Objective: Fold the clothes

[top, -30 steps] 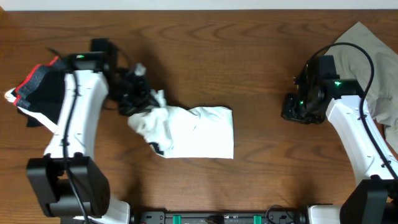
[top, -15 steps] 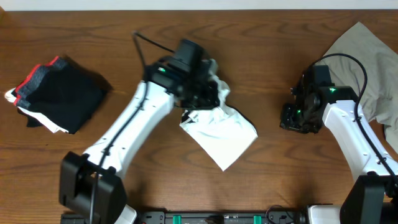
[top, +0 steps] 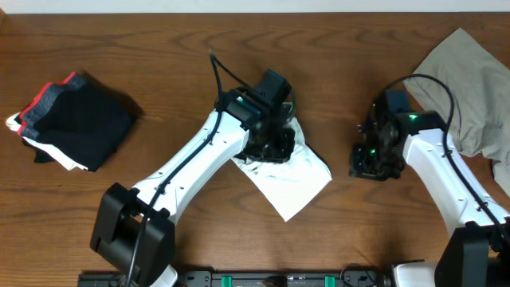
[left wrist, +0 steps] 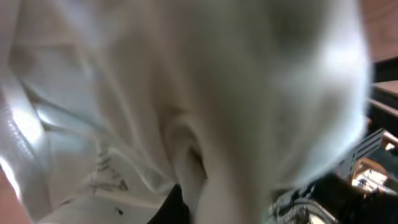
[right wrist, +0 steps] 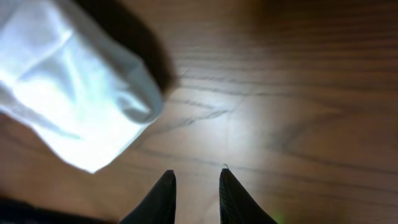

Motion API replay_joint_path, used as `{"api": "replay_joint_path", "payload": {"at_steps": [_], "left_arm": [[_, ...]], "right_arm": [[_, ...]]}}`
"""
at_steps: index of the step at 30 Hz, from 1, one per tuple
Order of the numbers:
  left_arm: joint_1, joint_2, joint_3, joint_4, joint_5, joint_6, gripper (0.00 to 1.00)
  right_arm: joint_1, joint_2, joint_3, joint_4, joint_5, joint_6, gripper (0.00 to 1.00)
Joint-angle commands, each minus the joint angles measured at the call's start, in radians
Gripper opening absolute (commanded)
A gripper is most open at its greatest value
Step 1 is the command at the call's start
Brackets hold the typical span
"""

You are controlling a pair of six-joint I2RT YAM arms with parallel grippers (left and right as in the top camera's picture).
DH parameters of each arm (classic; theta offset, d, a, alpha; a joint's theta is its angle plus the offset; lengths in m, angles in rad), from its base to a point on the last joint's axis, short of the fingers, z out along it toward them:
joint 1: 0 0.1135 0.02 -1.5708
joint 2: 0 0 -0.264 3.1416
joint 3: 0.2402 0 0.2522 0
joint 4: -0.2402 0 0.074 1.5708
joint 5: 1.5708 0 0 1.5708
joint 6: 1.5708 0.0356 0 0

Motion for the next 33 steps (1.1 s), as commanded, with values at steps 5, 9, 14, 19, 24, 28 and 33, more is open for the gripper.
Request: {"api": "replay_joint_path", "payload": {"at_steps": [5, 9, 14, 19, 24, 28, 33], "left_arm": [[-0.036, 0.004, 0.017, -0.014, -0.010, 0.013, 0.10], [-0.053, 0.004, 0.017, -0.006, -0.010, 0.013, 0.10], [-0.065, 0.004, 0.017, -0.002, -0.010, 0.013, 0.10], [-0.065, 0.004, 0.017, -0.002, -0.010, 0.013, 0.10], [-0.065, 0.004, 0.017, -0.003, -0.010, 0.013, 0.10], [-0.072, 0.004, 0.017, -0.008, 0.004, 0.011, 0.15], [-0.120, 0.004, 0.017, -0.009, 0.004, 0.010, 0.17]], "right_arm": [[0.073, 0.005, -0.018, 0.013, -0.067, -0.029, 0.22], [0.113, 0.005, -0.061, 0.068, -0.092, -0.020, 0.21], [0.140, 0.005, -0.146, 0.201, -0.119, 0.034, 0.21], [0.141, 0.014, -0.239, 0.340, -0.134, 0.067, 0.21], [0.141, 0.044, -0.303, 0.480, -0.144, 0.126, 0.20], [0.143, 0.092, -0.315, 0.536, -0.144, 0.153, 0.20], [0.147, 0.146, -0.315, 0.550, -0.144, 0.153, 0.20]]}}
